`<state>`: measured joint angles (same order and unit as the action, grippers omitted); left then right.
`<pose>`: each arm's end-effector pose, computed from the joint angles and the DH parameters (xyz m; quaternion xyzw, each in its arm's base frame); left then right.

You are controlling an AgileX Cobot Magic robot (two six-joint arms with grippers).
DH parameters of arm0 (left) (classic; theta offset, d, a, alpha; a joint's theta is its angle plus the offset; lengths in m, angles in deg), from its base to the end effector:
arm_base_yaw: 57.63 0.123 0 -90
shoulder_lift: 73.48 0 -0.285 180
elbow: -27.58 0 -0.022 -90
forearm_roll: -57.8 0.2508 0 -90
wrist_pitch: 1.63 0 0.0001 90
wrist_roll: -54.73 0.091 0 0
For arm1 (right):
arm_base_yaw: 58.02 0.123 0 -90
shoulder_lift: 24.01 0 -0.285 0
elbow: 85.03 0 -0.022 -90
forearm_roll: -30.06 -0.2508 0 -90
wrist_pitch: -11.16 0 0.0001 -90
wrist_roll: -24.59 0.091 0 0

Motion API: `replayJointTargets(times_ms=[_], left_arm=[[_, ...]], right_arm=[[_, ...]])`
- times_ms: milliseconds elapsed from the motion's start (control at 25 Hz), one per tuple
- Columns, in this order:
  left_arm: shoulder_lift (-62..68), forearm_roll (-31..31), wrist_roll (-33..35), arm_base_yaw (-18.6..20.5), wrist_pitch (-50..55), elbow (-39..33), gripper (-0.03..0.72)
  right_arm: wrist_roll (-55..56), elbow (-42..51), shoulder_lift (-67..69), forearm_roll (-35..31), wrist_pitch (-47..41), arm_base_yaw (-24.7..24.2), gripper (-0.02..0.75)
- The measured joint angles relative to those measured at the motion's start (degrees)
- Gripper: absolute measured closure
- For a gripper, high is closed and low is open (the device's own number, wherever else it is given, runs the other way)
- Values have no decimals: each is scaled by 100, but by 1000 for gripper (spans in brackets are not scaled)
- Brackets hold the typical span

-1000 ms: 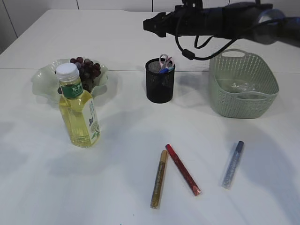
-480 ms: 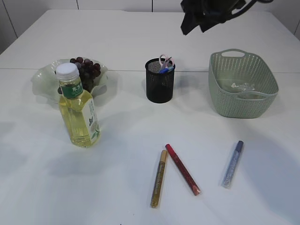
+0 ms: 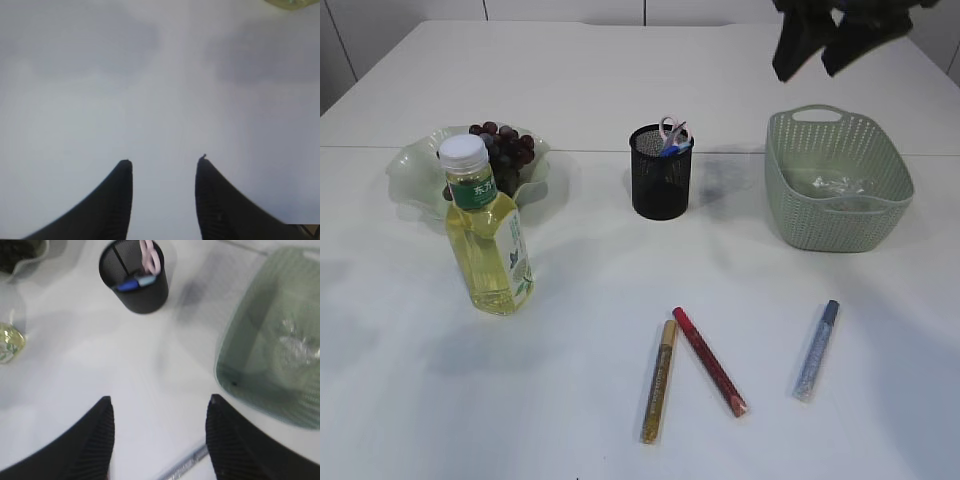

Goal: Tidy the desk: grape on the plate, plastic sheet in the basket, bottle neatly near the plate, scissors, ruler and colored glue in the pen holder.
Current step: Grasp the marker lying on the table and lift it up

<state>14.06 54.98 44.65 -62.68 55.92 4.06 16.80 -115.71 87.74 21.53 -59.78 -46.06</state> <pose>0.2463 -0.0256 0.2490 -0.0547 0.9933 -0.0348 0.0954 0.3813 0.0938 0.3689 -0.1595 0.9544 0.0828 0.2383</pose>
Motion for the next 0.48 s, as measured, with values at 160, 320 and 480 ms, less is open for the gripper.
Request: replayJointTargets(times_ms=[160, 320, 480], left_arm=[[0, -60, 0, 0, -56, 0, 379], [0, -107, 0, 0, -120, 0, 379], [0, -112, 0, 0, -171, 0, 379]], right_arm=[[187, 1116, -489, 238, -21, 6, 279], [317, 2329, -990, 257, 165, 6, 279], [712, 3486, -1272, 257, 521, 6, 279]])
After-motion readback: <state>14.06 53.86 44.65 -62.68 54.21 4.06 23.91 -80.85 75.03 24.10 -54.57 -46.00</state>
